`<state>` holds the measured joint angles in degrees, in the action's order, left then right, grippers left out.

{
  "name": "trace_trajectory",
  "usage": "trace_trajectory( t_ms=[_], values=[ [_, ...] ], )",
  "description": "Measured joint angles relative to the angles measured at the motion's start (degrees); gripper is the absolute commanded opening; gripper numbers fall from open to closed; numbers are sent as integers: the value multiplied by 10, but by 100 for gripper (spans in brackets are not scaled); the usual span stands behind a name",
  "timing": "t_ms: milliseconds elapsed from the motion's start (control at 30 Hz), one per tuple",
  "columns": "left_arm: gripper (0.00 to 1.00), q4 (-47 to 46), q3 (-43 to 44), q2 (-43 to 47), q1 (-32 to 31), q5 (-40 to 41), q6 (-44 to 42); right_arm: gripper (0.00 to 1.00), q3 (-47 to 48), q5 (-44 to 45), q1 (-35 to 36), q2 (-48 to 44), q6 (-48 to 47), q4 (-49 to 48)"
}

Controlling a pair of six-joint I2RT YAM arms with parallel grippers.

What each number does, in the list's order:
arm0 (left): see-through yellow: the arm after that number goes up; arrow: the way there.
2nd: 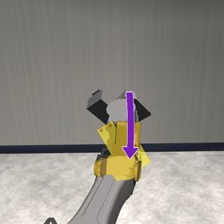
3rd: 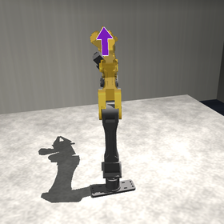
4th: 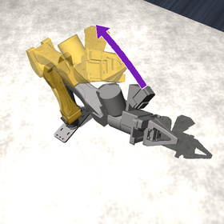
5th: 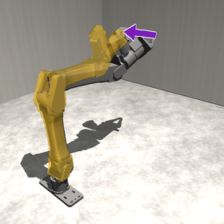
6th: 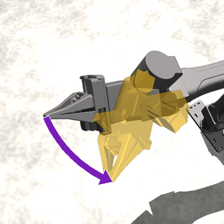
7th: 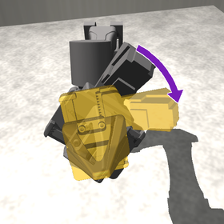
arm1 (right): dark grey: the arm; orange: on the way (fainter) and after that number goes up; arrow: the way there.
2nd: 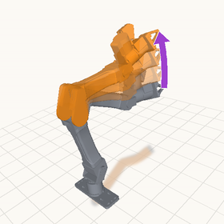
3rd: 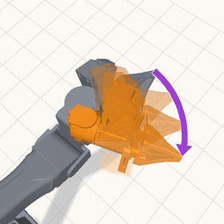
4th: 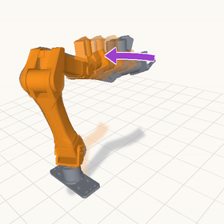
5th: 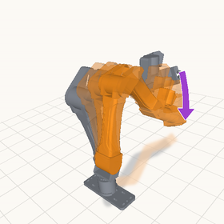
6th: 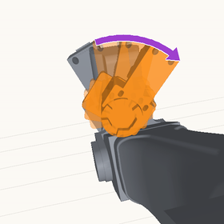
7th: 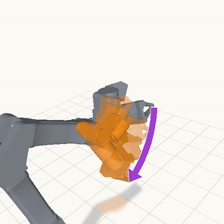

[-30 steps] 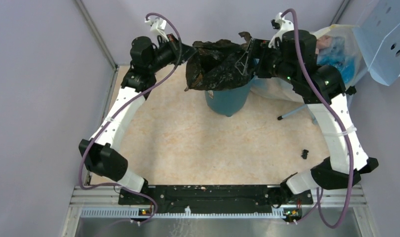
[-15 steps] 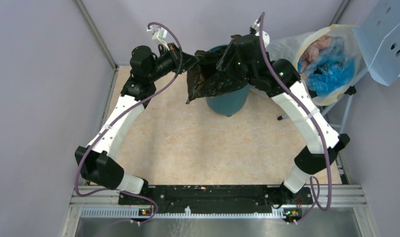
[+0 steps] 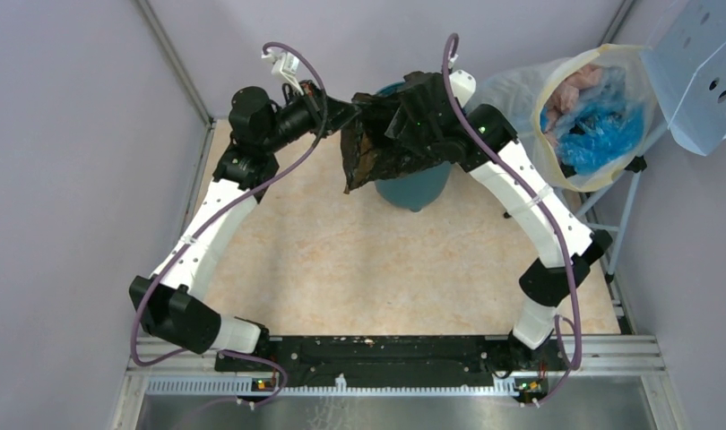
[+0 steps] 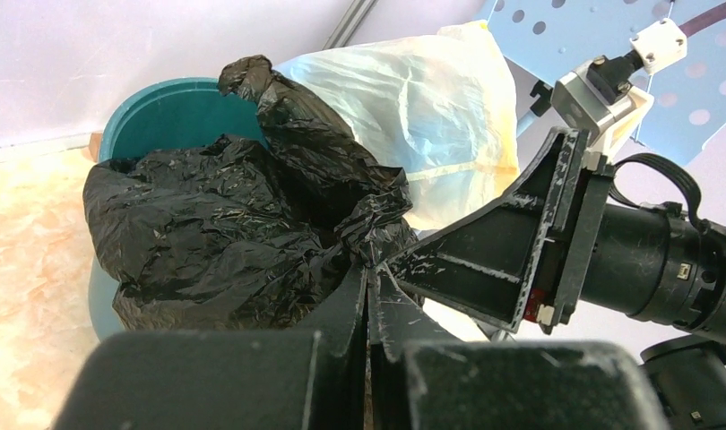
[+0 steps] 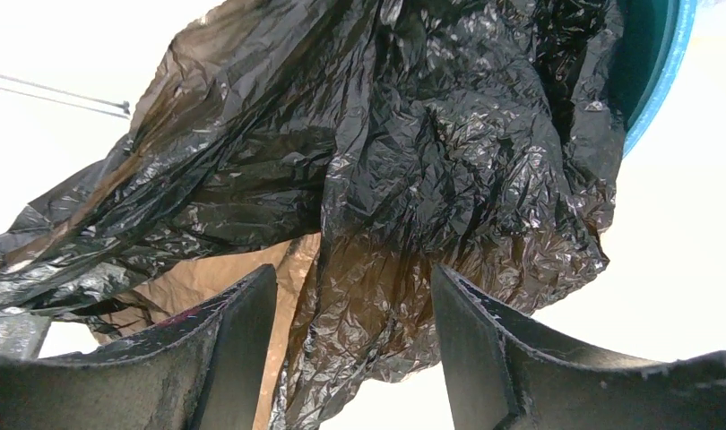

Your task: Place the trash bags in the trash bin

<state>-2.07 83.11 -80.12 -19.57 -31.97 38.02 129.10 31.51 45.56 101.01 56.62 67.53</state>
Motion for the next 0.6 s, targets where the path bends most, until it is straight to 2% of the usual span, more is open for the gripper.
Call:
trace_trajectory(
  t_ms=[133,233,367,500,600],
  values=[
    [0,-1,0,1,0,-2,-1,54,3,1,6,8,-19,8],
    [0,0,0,2,0,-2,-5,41,-8,2,8,5,-48,10],
    [0,5,-2,6,0,-2,-14,27,-96,8,8,-38,-93,2],
    [0,10,-5,16,0,0,-23,12,-209,11,8,-120,-138,-28],
    [0,16,-10,24,0,3,-30,9,-270,11,8,-194,-171,-51]
  ],
)
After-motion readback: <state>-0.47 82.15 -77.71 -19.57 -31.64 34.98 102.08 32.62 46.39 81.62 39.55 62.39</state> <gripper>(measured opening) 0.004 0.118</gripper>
